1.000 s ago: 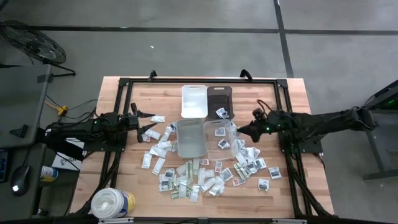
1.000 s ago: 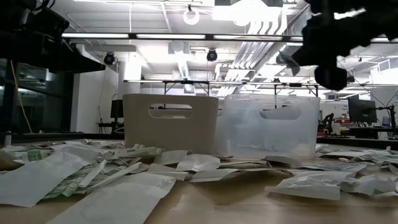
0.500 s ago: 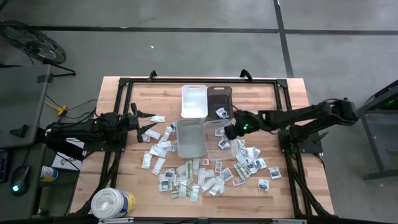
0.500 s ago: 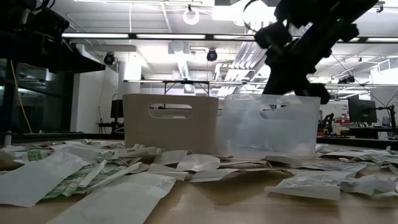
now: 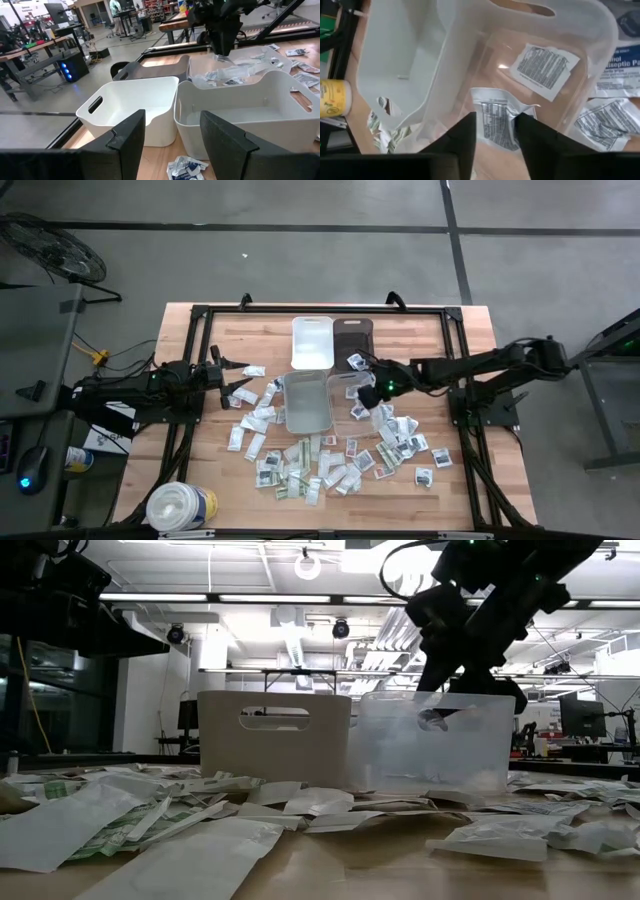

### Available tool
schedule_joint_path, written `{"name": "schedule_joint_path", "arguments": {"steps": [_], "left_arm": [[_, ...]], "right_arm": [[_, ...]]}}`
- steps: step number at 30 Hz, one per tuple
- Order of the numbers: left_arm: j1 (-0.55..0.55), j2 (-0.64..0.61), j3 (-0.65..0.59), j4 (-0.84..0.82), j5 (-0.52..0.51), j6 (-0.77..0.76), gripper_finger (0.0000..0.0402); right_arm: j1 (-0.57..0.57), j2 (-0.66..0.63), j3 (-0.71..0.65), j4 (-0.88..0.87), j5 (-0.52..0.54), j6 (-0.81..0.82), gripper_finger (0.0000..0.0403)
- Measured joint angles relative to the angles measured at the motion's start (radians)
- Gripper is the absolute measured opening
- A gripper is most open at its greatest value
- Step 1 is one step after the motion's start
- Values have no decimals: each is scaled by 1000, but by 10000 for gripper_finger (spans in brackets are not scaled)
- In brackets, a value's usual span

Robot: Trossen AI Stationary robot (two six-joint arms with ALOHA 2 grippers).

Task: Pick & Place First Aid Supplies
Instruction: Put the gray towelette pack into the transparent bin

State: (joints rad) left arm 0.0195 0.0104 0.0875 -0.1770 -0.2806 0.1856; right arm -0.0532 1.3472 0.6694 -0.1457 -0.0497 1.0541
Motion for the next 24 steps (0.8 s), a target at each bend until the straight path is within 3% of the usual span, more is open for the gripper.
{"name": "schedule_joint_path", "arguments": {"steps": [13,24], "left_arm": [[0,0,0,0,0,0,189],[0,0,0,0,0,0,189]], "right_arm": [[1,-19,0,-7,-29,-239,191],[78,-19,-1,2,176,-870,206]]}}
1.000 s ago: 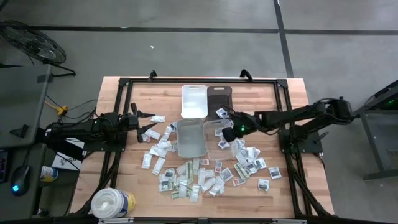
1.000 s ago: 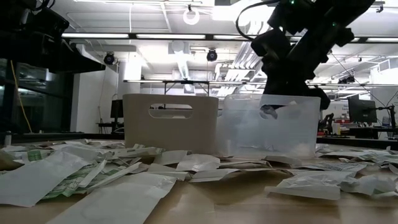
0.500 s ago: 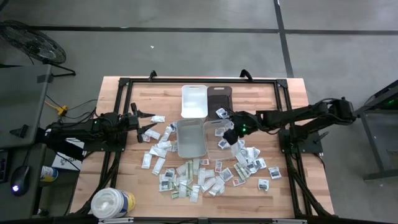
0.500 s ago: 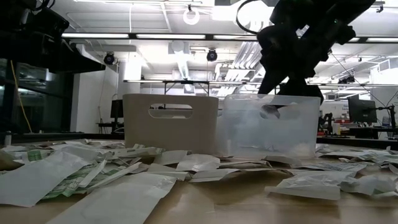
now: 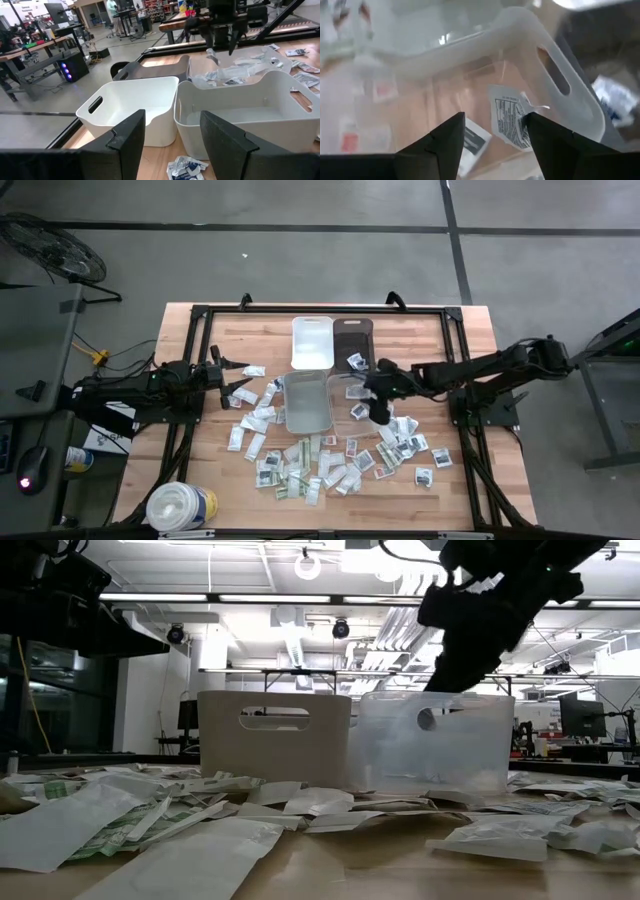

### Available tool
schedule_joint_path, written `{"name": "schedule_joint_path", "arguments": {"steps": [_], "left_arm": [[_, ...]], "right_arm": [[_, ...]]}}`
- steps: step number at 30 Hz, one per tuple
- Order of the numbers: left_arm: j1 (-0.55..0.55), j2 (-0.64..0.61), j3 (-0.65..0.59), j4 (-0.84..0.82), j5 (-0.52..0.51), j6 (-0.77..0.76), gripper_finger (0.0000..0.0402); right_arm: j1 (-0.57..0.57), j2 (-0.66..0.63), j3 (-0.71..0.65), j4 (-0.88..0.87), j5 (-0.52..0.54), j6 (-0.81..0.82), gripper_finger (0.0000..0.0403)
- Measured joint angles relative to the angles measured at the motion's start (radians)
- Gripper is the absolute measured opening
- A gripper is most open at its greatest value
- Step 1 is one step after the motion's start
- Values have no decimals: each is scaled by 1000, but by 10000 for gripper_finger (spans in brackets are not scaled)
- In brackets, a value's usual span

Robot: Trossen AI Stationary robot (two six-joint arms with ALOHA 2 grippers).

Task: Pick & Place First Aid Supplies
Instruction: Put the gray towelette pack into the transparent bin, then put the blue alcohol pad into the black bin

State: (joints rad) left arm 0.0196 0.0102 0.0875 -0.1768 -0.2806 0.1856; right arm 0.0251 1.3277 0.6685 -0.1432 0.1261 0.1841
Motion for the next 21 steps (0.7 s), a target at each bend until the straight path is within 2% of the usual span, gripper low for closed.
{"name": "schedule_joint_path", "arguments": {"steps": [5,9,11,15,21], "left_arm": [[0,0,0,0,0,0,189],[0,0,0,0,0,0,189],[0,0,0,0,0,0,189],[0,0,0,0,0,0,189],[0,0,0,0,0,0,189]], "right_arm": [[41,0,0,11,12,-261,201],[70,0,0,27,115,-430,196],[79,0,0,28,180,-465,195],[83,-21,0,7,242,-426,195],[83,-141,0,-133,318,-150,195]]}}
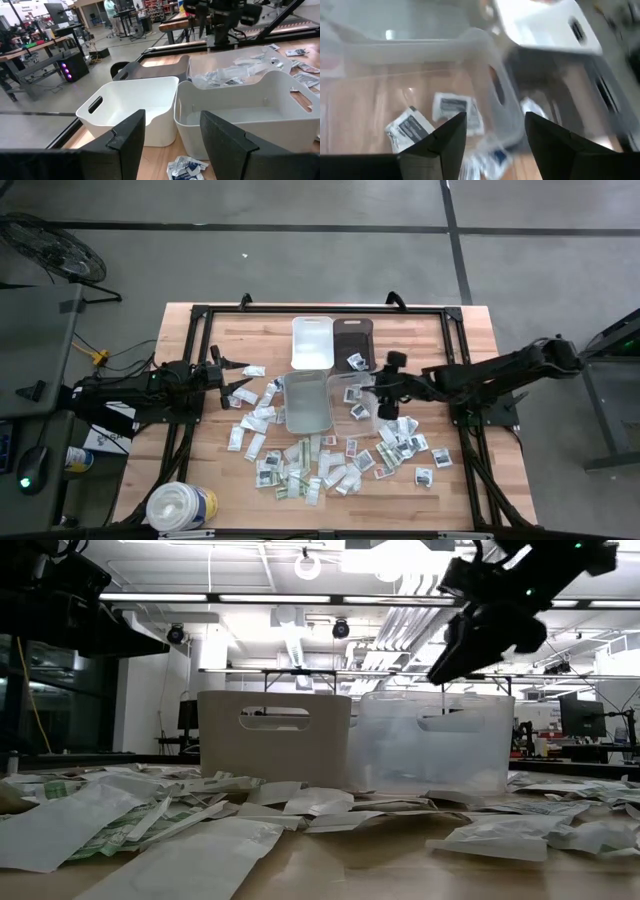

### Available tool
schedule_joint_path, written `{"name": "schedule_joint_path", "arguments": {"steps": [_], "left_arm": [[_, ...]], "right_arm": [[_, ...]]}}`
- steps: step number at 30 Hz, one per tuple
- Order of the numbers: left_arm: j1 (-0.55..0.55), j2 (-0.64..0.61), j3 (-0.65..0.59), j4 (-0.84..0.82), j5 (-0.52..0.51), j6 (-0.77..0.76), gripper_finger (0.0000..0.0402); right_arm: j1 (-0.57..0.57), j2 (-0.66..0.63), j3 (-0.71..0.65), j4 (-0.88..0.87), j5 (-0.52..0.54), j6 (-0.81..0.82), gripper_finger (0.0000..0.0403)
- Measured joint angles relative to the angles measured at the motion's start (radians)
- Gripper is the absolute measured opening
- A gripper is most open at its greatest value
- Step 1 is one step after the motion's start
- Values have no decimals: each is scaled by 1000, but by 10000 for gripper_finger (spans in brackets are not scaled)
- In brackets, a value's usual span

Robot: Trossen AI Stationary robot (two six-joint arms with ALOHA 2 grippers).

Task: Pick & Place First Aid Supplies
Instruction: Put the blue alcohol pad into the black bin

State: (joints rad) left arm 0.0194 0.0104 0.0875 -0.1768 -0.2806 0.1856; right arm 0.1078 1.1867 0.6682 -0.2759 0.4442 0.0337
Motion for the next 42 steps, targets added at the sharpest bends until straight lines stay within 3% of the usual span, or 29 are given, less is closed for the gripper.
{"name": "schedule_joint_path", "arguments": {"steps": [4,7,12,19,25,34,42], "left_arm": [[0,0,0,0,0,0,189],[0,0,0,0,0,0,189],[0,0,0,0,0,0,189],[0,0,0,0,0,0,189],[0,0,0,0,0,0,189],[0,0,0,0,0,0,189],[0,0,0,0,0,0,189]], "right_arm": [[-9,-112,-25,-166,17,171,195],[-10,-195,-110,-169,-19,183,195],[-2,-256,-280,23,-85,142,194],[-37,-256,-413,230,45,168,194],[-88,-249,-482,338,-30,260,194],[-116,-151,-519,451,-31,135,194],[-116,-20,-519,539,-28,-196,194]]}}
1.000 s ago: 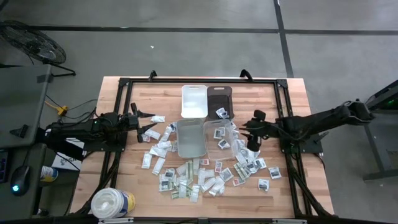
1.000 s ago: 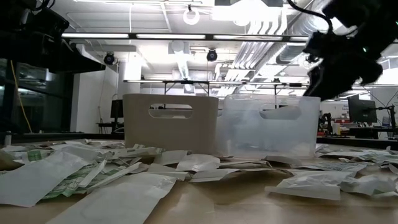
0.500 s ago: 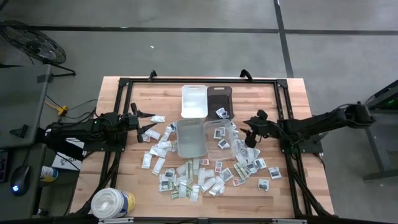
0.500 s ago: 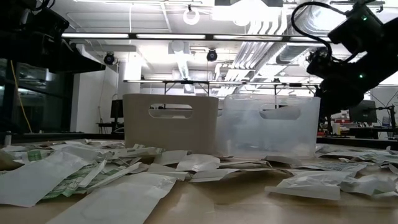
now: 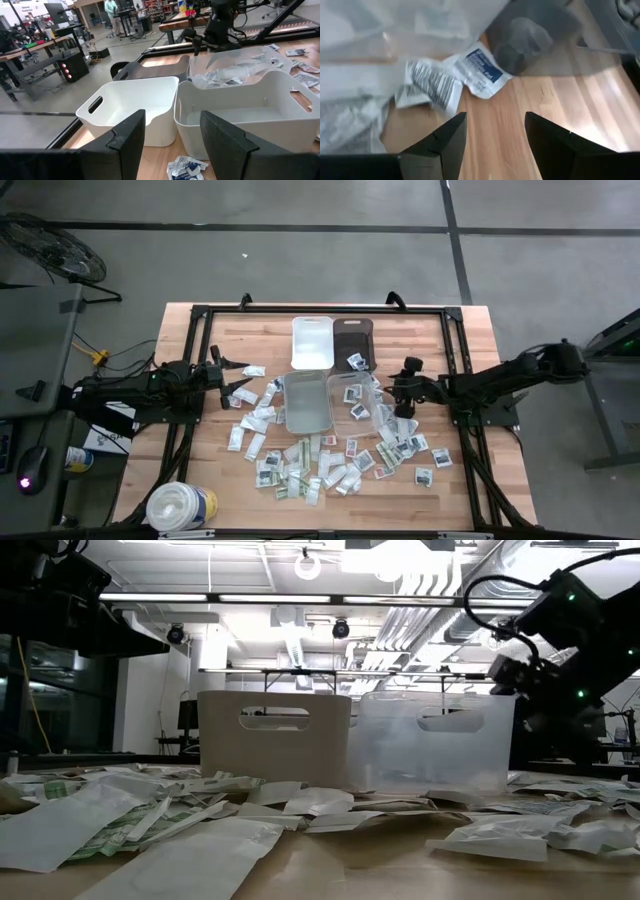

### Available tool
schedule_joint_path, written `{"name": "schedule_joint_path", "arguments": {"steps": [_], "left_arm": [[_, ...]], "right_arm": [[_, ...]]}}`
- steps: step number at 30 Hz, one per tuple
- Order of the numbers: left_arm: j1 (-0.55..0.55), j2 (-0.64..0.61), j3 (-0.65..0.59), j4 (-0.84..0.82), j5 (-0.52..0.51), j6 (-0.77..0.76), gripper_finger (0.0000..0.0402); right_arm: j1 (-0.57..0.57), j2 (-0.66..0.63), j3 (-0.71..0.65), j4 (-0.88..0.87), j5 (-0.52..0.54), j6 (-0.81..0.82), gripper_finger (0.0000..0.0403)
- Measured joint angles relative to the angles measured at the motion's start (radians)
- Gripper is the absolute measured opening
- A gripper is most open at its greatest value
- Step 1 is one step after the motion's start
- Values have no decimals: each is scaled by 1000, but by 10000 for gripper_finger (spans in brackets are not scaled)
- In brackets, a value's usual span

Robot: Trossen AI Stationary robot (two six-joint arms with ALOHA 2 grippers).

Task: Pick & Place First Aid Supplies
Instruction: Put the blue alcohol pad into the black bin

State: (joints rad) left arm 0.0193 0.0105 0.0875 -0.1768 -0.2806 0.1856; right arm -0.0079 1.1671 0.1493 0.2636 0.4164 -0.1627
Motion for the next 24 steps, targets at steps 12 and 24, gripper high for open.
{"name": "schedule_joint_path", "arguments": {"steps": [12,24], "left_arm": [[0,0,0,0,0,0,189],[0,0,0,0,0,0,189]], "right_arm": [[-11,193,70,75,-2,-275,161],[-70,295,102,128,-29,-359,157]]}}
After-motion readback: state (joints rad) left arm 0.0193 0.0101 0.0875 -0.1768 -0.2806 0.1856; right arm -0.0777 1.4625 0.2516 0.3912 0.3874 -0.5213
